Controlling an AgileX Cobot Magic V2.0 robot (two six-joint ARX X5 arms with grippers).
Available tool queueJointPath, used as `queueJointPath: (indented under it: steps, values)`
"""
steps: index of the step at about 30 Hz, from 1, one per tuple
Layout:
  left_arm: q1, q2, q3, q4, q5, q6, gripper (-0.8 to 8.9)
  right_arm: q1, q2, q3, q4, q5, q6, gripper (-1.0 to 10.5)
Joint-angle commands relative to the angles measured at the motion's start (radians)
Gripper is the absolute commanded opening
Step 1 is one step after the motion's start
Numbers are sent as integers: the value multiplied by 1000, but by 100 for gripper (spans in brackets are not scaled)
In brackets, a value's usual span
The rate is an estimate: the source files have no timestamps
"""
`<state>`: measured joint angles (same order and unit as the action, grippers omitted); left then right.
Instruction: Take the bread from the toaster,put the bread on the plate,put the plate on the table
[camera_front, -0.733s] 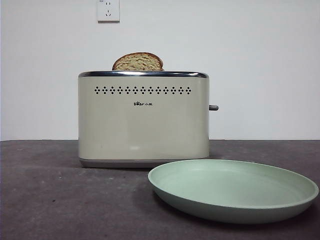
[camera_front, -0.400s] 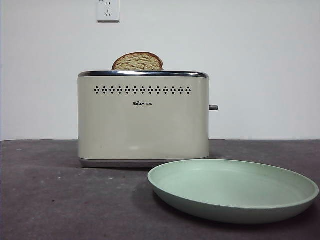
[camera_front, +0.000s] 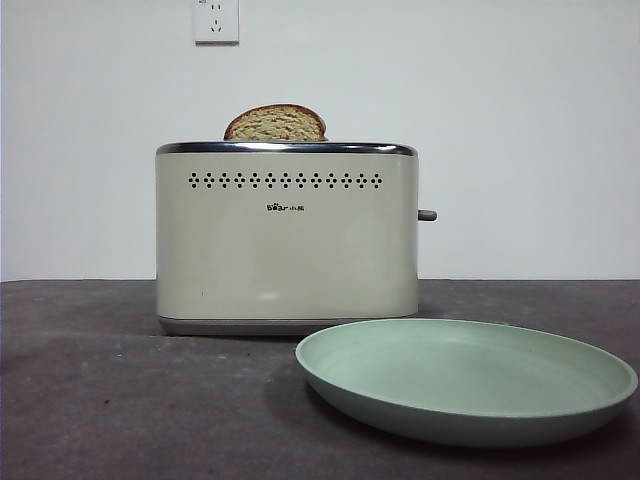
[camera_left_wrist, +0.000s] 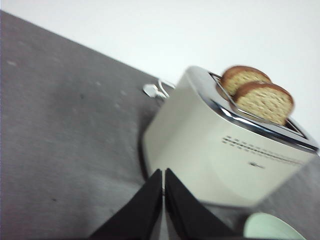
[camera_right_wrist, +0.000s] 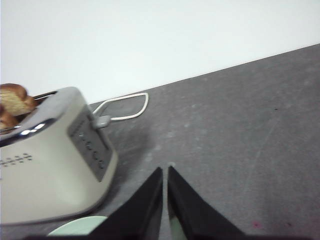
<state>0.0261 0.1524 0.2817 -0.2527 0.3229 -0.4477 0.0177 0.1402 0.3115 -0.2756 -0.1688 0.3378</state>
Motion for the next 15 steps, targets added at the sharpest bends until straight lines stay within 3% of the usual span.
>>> queueJointPath:
  steps: [1, 9, 15]
  values:
    - [2, 66, 92, -21, 51, 61, 7, 1, 70, 89, -35, -34, -47, 5]
    - [-3, 279, 342, -223, 201, 256, 7, 7, 306, 377, -303, -198, -222, 5]
    - [-26, 374, 446, -341, 290, 342, 7, 41, 432, 530, -538, -209, -357, 5]
